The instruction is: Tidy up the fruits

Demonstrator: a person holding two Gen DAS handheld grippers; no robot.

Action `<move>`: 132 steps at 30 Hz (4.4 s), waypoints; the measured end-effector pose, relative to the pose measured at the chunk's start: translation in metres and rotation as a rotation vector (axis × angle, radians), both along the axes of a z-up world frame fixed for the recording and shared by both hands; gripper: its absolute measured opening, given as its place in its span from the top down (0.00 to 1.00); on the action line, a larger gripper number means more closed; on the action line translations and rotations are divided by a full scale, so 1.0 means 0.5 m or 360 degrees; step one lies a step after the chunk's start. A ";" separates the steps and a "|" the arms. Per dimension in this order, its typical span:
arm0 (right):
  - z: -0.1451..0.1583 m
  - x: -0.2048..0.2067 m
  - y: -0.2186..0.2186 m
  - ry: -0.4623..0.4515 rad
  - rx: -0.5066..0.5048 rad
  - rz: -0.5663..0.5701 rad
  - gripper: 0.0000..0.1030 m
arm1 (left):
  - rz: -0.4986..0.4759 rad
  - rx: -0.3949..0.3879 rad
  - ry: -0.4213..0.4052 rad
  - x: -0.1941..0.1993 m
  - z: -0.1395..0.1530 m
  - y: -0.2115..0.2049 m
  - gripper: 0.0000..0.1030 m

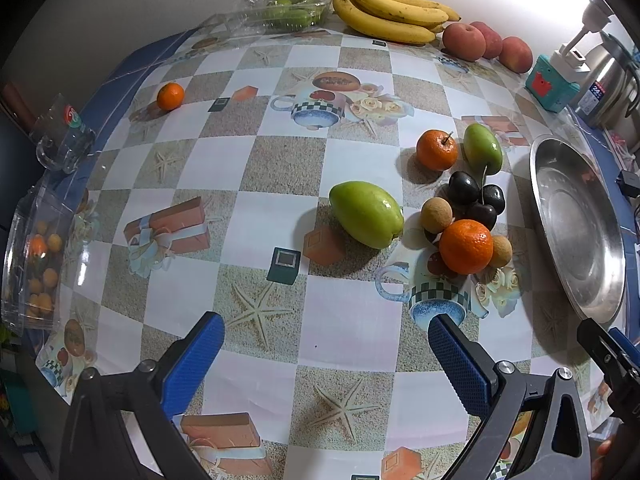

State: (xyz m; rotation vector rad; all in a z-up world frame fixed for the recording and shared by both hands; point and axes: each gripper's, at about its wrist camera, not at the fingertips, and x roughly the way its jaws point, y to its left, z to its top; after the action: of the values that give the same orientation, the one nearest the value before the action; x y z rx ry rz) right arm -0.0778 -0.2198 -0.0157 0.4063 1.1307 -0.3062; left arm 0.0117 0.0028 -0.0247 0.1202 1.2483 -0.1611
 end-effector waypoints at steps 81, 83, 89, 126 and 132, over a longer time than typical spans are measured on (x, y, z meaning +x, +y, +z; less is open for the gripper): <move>0.025 0.223 0.108 -0.0026 0.0061 0.0194 0.03 | 0.0389 -0.0329 0.0064 0.177 0.016 0.057 0.00; 0.022 0.217 0.103 -0.0027 0.0090 0.0200 0.09 | 0.0386 -0.0388 0.0068 0.175 0.020 0.051 0.00; -0.001 0.207 0.091 0.0031 0.0126 0.0178 0.37 | 0.0355 -0.0380 0.0068 0.169 0.020 0.031 0.05; -0.045 0.201 0.093 0.0133 0.0231 0.0204 0.77 | 0.0294 -0.0398 0.0257 0.166 -0.039 -0.019 0.57; -0.046 0.199 0.090 0.0122 0.0272 0.0180 0.80 | 0.0299 -0.0411 0.0255 0.166 -0.038 -0.017 0.58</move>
State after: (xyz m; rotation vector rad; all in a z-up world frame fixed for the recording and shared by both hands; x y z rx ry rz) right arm 0.0219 -0.1749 -0.0386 0.4822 1.2549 -0.1270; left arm 0.0947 -0.0056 -0.0436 -0.2366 1.3795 -0.1701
